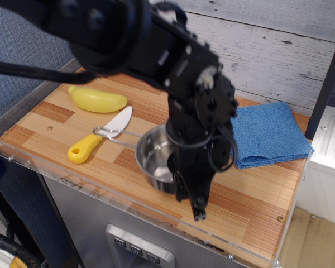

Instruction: Move silver pot to lower edge of table.

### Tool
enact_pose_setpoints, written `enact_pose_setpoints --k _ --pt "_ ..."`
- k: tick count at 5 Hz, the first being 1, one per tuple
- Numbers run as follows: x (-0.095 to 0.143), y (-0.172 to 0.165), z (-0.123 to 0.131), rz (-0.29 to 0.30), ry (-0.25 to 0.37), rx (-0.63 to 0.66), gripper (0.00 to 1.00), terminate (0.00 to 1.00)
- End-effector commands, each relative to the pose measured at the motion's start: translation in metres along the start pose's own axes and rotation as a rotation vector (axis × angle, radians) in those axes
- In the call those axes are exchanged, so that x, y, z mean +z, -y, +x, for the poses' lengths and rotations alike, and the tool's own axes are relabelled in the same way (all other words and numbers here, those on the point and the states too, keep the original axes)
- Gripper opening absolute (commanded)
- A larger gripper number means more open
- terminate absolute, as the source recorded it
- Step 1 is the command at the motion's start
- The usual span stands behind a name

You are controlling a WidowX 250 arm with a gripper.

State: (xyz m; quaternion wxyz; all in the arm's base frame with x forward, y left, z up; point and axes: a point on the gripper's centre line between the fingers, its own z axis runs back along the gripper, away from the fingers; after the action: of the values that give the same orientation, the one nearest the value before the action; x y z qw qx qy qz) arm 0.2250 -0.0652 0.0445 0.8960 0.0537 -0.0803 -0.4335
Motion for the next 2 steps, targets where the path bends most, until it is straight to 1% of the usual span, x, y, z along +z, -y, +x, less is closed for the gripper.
enact_pose_setpoints --k 1,2 --pt "-0.0221 0.008 0.0001 -0.025 -0.017 -0.027 0.0 0.0" --pt "-0.0256 0.0089 0.001 -0.005 -0.038 -0.03 0.0 0.0"
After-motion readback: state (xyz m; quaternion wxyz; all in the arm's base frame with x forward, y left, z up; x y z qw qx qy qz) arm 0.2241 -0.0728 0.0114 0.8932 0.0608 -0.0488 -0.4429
